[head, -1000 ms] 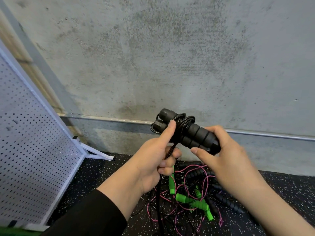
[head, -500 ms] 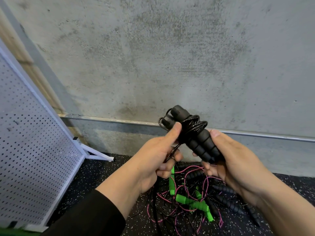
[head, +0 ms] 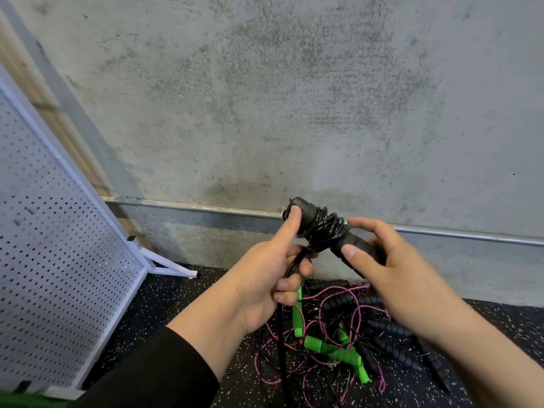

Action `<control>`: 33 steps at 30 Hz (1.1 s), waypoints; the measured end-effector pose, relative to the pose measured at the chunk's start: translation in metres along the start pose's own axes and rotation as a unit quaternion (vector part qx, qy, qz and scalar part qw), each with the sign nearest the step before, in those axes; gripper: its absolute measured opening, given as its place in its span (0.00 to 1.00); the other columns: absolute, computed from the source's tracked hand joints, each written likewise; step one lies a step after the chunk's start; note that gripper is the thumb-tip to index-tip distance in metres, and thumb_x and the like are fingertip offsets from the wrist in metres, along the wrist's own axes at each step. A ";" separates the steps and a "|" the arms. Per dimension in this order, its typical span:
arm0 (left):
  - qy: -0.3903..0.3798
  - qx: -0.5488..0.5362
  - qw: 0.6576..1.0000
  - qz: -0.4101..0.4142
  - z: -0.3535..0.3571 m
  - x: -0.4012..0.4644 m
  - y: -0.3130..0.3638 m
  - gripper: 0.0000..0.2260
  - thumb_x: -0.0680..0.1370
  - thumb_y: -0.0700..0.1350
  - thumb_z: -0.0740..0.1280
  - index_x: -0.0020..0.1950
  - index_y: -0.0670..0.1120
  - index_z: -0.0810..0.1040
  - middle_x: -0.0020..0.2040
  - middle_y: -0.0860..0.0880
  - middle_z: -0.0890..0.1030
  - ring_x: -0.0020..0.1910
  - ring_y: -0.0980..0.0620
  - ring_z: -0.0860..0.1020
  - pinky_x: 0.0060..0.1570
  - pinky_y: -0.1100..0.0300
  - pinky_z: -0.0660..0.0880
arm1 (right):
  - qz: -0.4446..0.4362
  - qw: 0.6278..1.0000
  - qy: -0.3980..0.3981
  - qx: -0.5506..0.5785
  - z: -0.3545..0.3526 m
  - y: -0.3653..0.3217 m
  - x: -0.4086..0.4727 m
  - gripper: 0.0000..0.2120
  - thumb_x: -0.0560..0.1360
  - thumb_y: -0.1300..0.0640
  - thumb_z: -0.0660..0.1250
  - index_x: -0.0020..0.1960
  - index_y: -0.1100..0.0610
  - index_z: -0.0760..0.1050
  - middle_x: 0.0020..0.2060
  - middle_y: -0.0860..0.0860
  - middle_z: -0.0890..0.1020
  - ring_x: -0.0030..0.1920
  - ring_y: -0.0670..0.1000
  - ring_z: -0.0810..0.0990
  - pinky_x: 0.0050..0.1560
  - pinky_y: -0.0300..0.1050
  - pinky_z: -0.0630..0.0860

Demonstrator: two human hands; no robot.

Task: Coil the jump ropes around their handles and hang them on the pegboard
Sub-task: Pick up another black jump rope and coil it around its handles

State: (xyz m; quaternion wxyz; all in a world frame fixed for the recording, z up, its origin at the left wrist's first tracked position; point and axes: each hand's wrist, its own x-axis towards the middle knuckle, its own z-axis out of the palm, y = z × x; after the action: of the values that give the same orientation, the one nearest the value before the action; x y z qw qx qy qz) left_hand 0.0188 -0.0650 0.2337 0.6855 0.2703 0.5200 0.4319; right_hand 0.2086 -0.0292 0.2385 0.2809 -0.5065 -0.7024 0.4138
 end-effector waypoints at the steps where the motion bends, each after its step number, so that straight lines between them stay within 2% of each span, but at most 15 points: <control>1: 0.000 0.002 1.000 0.005 0.001 0.000 -0.001 0.38 0.70 0.74 0.63 0.63 0.43 0.81 0.35 0.51 0.71 0.26 0.57 0.56 0.24 0.65 0.54 | -0.001 1.000 0.001 -0.007 0.003 -0.001 -0.001 0.17 0.79 0.49 0.68 0.66 0.40 0.71 0.44 0.45 0.81 0.33 0.37 0.77 0.35 0.31 0.70; 4: -0.001 0.014 1.000 0.018 0.002 0.001 -0.005 0.28 0.71 0.71 0.68 0.53 0.47 0.81 0.35 0.51 0.72 0.27 0.57 0.57 0.24 0.65 0.53 | -0.008 0.999 0.001 -0.043 0.010 0.001 -0.003 0.23 0.75 0.47 0.73 0.66 0.38 0.69 0.51 0.42 0.81 0.43 0.36 0.79 0.44 0.32 0.73; 6: 0.005 0.023 0.999 0.023 0.002 0.001 -0.006 0.24 0.71 0.69 0.69 0.46 0.48 0.79 0.34 0.51 0.71 0.27 0.57 0.57 0.26 0.64 0.52 | -0.016 0.998 0.007 -0.067 0.014 0.004 -0.005 0.24 0.72 0.43 0.75 0.64 0.36 0.69 0.56 0.40 0.80 0.52 0.39 0.80 0.56 0.43 0.76; 8: 0.007 0.028 0.999 0.028 0.002 -0.001 -0.004 0.22 0.71 0.67 0.70 0.42 0.48 0.78 0.33 0.51 0.71 0.26 0.57 0.57 0.25 0.64 0.52 | -0.017 0.998 0.014 -0.063 0.015 0.003 -0.008 0.26 0.69 0.40 0.75 0.64 0.36 0.70 0.57 0.40 0.79 0.55 0.42 0.80 0.59 0.49 0.77; 11: 0.009 0.028 0.998 0.052 0.004 -0.004 0.000 0.20 0.73 0.65 0.70 0.42 0.48 0.76 0.32 0.50 0.70 0.26 0.56 0.56 0.26 0.63 0.51 | -0.012 1.000 0.003 -0.009 0.009 -0.002 -0.010 0.23 0.69 0.41 0.76 0.62 0.39 0.74 0.52 0.39 0.83 0.51 0.39 0.82 0.54 0.38 0.77; 12: 0.007 0.023 0.998 0.061 0.004 -0.005 0.000 0.19 0.73 0.64 0.70 0.42 0.48 0.76 0.32 0.50 0.70 0.26 0.56 0.56 0.27 0.62 0.50 | 0.007 0.999 -0.011 0.039 0.006 -0.004 -0.010 0.21 0.70 0.40 0.74 0.61 0.40 0.76 0.48 0.41 0.85 0.46 0.40 0.83 0.49 0.37 0.79; 13: 0.003 0.018 0.997 0.071 0.005 -0.005 0.001 0.18 0.73 0.64 0.69 0.41 0.48 0.76 0.32 0.50 0.70 0.26 0.56 0.55 0.28 0.61 0.50 | 0.039 0.993 -0.030 0.104 0.003 -0.005 -0.009 0.20 0.70 0.38 0.71 0.60 0.43 0.79 0.46 0.46 0.86 0.41 0.45 0.84 0.45 0.40 0.82; 15: -0.006 0.015 0.996 0.085 0.005 -0.005 0.002 0.17 0.72 0.63 0.70 0.38 0.50 0.77 0.32 0.50 0.70 0.27 0.56 0.55 0.29 0.60 0.49 | 0.124 0.953 -0.092 0.261 0.000 -0.007 -0.008 0.24 0.71 0.36 0.65 0.56 0.52 0.84 0.48 0.59 0.86 0.37 0.53 0.82 0.37 0.46 0.84; 17: -0.010 0.015 0.996 0.091 0.004 -0.005 0.002 0.16 0.70 0.63 0.71 0.32 0.51 0.79 0.32 0.51 0.70 0.27 0.56 0.55 0.29 0.59 0.49 | 0.190 0.893 -0.161 0.375 -0.002 -0.009 -0.008 0.27 0.74 0.35 0.61 0.54 0.56 0.86 0.49 0.67 0.84 0.35 0.56 0.81 0.34 0.45 0.82; 20: -0.021 0.014 0.995 0.094 0.003 -0.008 0.002 0.16 0.70 0.63 0.70 0.32 0.52 0.80 0.32 0.51 0.70 0.28 0.55 0.55 0.29 0.59 0.50 | 0.245 0.825 -0.221 0.460 -0.004 -0.008 -0.007 0.30 0.78 0.36 0.57 0.56 0.58 0.85 0.46 0.67 0.82 0.31 0.57 0.80 0.29 0.44 0.81; 22: -0.026 0.017 0.995 0.090 0.002 -0.008 0.002 0.16 0.71 0.63 0.70 0.36 0.50 0.78 0.32 0.51 0.71 0.28 0.55 0.55 0.29 0.60 0.50 | 0.251 0.802 -0.234 0.488 -0.004 -0.006 -0.005 0.27 0.79 0.39 0.59 0.57 0.59 0.84 0.42 0.64 0.80 0.29 0.55 0.77 0.26 0.43 0.78; 24: -0.029 0.034 0.996 0.080 0.000 -0.008 0.003 0.19 0.71 0.64 0.70 0.41 0.48 0.76 0.33 0.50 0.71 0.28 0.55 0.56 0.28 0.60 0.51 | 0.236 0.807 -0.222 0.494 -0.003 -0.003 -0.005 0.25 0.79 0.41 0.60 0.59 0.60 0.83 0.40 0.63 0.78 0.30 0.53 0.74 0.26 0.41 0.74; 27: -0.028 0.054 0.996 0.061 -0.002 -0.007 0.004 0.20 0.74 0.67 0.67 0.45 0.49 0.78 0.35 0.50 0.71 0.27 0.56 0.55 0.25 0.63 0.53 | 0.190 0.840 -0.154 0.485 0.003 0.002 -0.002 0.25 0.79 0.43 0.61 0.61 0.62 0.80 0.41 0.64 0.78 0.32 0.53 0.72 0.29 0.42 0.73; 30: -0.017 0.060 0.997 0.037 -0.003 -0.007 0.005 0.21 0.75 0.70 0.64 0.36 0.56 0.82 0.33 0.52 0.70 0.27 0.55 0.54 0.23 0.64 0.52 | 0.133 0.889 -0.078 0.432 0.009 0.004 0.000 0.21 0.79 0.43 0.61 0.59 0.56 0.82 0.42 0.59 0.79 0.35 0.51 0.71 0.33 0.42 0.73; 33: -0.026 0.059 0.998 0.016 -0.005 -0.006 0.005 0.25 0.73 0.74 0.62 0.50 0.55 0.83 0.34 0.52 0.69 0.27 0.56 0.54 0.21 0.65 0.53 | 0.096 0.927 -0.021 0.363 0.011 0.005 0.001 0.16 0.80 0.44 0.61 0.53 0.50 0.85 0.40 0.53 0.78 0.36 0.51 0.70 0.34 0.43 0.73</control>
State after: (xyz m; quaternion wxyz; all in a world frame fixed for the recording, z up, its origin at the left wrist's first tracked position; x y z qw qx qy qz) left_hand 0.0124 -0.0681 0.2389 0.6747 0.3300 0.5220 0.4041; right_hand 0.2019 -0.0310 0.2283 0.3895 -0.4266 -0.4579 0.6758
